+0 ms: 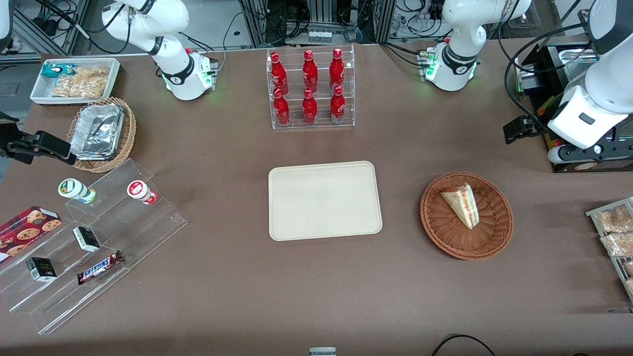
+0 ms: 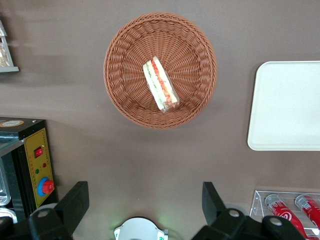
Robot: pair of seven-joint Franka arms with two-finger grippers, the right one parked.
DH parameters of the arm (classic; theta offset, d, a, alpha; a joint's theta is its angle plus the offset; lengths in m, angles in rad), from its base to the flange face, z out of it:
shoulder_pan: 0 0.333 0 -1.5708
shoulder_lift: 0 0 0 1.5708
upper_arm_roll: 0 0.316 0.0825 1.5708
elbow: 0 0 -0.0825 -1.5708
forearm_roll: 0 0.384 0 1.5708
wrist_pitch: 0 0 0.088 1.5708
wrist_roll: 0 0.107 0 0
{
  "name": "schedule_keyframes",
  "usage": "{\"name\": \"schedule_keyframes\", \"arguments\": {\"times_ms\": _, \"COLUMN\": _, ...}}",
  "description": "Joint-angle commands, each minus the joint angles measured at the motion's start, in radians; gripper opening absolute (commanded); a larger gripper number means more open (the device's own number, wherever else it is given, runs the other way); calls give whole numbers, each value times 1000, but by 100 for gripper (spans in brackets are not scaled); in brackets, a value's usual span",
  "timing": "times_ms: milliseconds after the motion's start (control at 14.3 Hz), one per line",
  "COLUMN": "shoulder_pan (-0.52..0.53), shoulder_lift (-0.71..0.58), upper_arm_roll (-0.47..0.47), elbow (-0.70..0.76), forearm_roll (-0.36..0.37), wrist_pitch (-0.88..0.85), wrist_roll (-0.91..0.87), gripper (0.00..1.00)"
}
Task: Place sandwich from basket to tray
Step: 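Lower the open left gripper over the sandwich in the wicker basket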
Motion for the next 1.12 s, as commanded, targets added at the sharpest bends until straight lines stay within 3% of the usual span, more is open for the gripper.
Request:
{"name": "schedule_keyframes", "arguments": {"times_ms": 0, "shoulder_pan": 19, "shoulder_lift": -21, "upper_arm_roll": -11, "elbow": -13, "forearm_roll": -18, "wrist_pitch": 4, "wrist_roll": 21, "gripper": 100}}
{"name": "schedule_keyframes", "arguments": {"times_ms": 280, "shoulder_pan": 18, "shoulder_lift": -20, "upper_arm_roll": -7, "elbow": -43, "forearm_roll": -7, "wrist_pitch": 28, "wrist_roll": 18, "gripper": 100}}
{"name": "schedule_keyframes", "arguments": {"times_ms": 700, "shoulder_pan": 25, "shoulder_lift": -12, "upper_arm_roll": 7, "elbow": -354, "forearm_roll": -2, "wrist_pitch": 356, "wrist_roll": 2, "gripper": 100}}
{"name": "schedule_keyframes", "arguments": {"times_ms": 910, "shoulder_pan": 14, "shoulder_lift": 54, "upper_arm_roll": 7, "elbow": -422, "forearm_roll": 28, "wrist_pitch": 458, "wrist_roll": -31, "gripper": 100}}
{"name": "schedule_keyframes", "arguments": {"times_ms": 1050, "shoulder_pan": -3, "shoulder_lift": 117, "upper_arm_roll": 9, "elbow": -426, "forearm_roll": 34, "wrist_pitch": 521, "wrist_roll": -155, "gripper": 100}}
